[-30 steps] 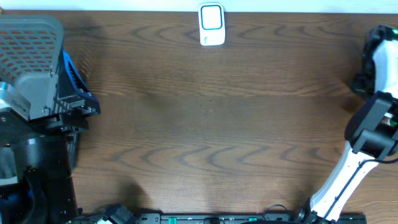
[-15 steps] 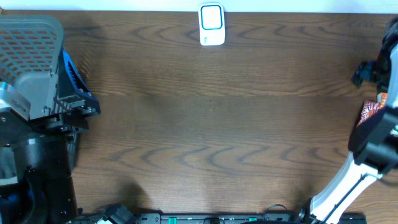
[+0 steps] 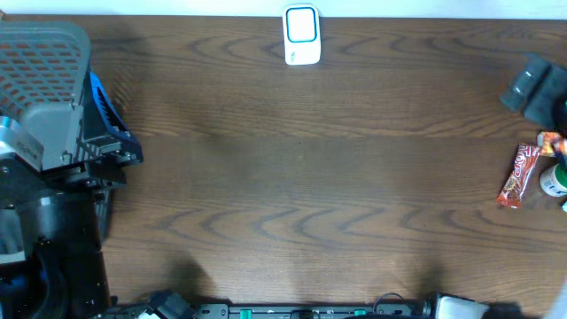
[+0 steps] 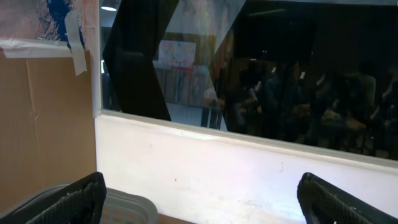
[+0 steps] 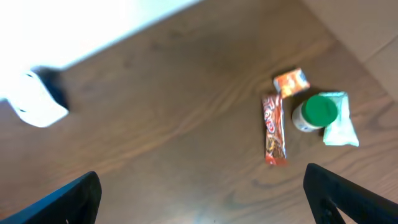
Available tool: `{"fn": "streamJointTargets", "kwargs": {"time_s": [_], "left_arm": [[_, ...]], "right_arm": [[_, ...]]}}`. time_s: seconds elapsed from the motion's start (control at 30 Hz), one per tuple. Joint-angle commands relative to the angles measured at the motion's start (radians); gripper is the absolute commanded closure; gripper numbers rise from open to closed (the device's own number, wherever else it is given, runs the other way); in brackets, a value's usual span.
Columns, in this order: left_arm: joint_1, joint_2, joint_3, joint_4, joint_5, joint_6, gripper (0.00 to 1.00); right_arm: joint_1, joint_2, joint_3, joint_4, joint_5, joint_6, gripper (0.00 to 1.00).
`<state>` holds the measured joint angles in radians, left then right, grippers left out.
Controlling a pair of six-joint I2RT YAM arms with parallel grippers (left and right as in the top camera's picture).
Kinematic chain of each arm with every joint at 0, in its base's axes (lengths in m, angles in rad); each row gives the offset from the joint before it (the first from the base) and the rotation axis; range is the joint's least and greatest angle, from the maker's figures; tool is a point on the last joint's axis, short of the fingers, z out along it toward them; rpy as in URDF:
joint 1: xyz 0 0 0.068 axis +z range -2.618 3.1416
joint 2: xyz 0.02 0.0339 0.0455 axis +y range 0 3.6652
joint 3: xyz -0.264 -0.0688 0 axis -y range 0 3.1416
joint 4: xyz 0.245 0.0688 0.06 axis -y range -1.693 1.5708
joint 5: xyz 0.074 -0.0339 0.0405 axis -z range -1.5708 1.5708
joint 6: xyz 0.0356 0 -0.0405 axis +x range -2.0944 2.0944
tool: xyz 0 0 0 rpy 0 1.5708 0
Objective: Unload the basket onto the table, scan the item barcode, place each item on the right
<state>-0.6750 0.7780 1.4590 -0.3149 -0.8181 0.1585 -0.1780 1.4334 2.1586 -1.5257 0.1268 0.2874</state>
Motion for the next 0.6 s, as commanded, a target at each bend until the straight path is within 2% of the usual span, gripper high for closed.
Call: {"fn": "streamJointTargets", "kwargs": {"time_s": [0.0,0.57], "left_arm": [[0.003,-0.001,-0.002,0.001,-0.006,0.013,0.02],[0.003,-0.001,-0.002,0.001,-0.006,0.013,0.02]], "right_arm": [[0.013,-0.092,0.005,-0.005,-0.005,-0.004,0.01],[0.013,-0.512,0.005,-0.036,0.002,-0.004,0.01]]}}
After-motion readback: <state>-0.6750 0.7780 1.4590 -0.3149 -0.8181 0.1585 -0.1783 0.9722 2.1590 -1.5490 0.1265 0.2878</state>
